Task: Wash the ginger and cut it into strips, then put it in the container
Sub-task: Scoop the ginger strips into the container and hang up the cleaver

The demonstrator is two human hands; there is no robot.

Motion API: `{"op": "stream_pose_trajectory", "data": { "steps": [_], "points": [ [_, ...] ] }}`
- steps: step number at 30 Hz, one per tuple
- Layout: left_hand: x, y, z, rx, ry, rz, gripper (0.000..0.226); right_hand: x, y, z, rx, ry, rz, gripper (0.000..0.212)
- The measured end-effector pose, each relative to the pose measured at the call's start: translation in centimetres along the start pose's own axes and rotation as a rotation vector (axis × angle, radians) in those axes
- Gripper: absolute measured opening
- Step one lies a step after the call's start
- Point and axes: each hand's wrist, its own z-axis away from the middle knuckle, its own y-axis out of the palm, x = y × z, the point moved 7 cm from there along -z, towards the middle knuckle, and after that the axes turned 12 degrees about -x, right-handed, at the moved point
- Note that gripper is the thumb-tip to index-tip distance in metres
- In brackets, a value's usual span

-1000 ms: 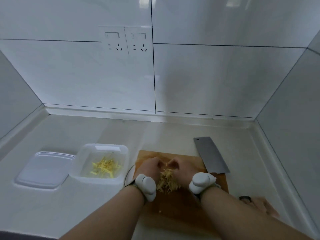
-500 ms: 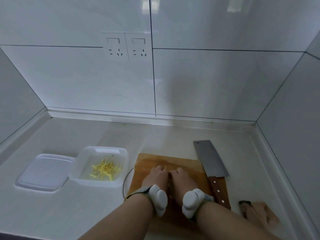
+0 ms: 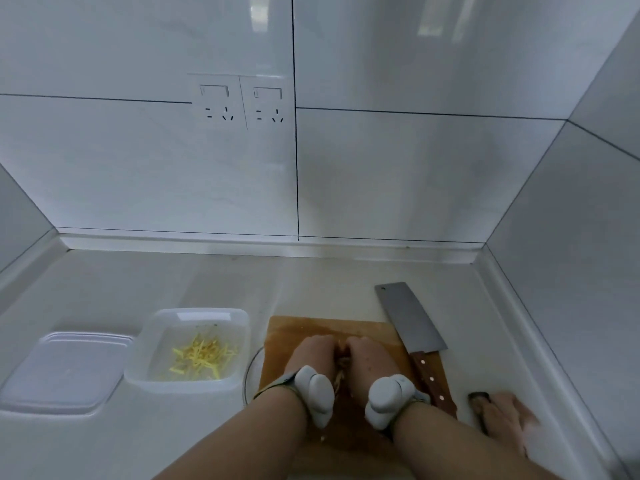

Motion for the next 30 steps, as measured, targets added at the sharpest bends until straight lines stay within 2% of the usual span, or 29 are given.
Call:
{"op": "stream_pose_trajectory", "data": {
  "steps": [5,9,18,24,27,30],
  "points": [
    [0.7,-1.5,-0.2,-0.007,0.035,0.028,0.024,1.3,-1.9,0.3,-0.092,0.106,0.004,0.023],
    [3.1,-5.0,-0.4,-0.091,0.006,0.072,0.021,5.5,-4.7,-0.6,-0.143,0.028,0.098,0.018],
    [14.3,-13.5,1.1,-0.293,-0.157,0.137,0.015,18.2,-3.4,-5.0,-0.152,-0.087,-0.038,0.013],
    [22.4,-14.4,2.9,-0.166,-0.217,0.032,0.033,24.4,0.5,-6.1,0.042,-0.193,-0.047,0.035],
    [25.0,-14.2,3.3,-0.169,-0.253,0.064,0.031,25.2,1.5,-6.6,0.045,-0.183,-0.029,0.029],
    [26.3,-13.9,3.4,-0.197,-0.309,0.083,0.021,25.5,1.4,-6.7,-0.020,-0.187,-0.054,0.018]
  ]
}}
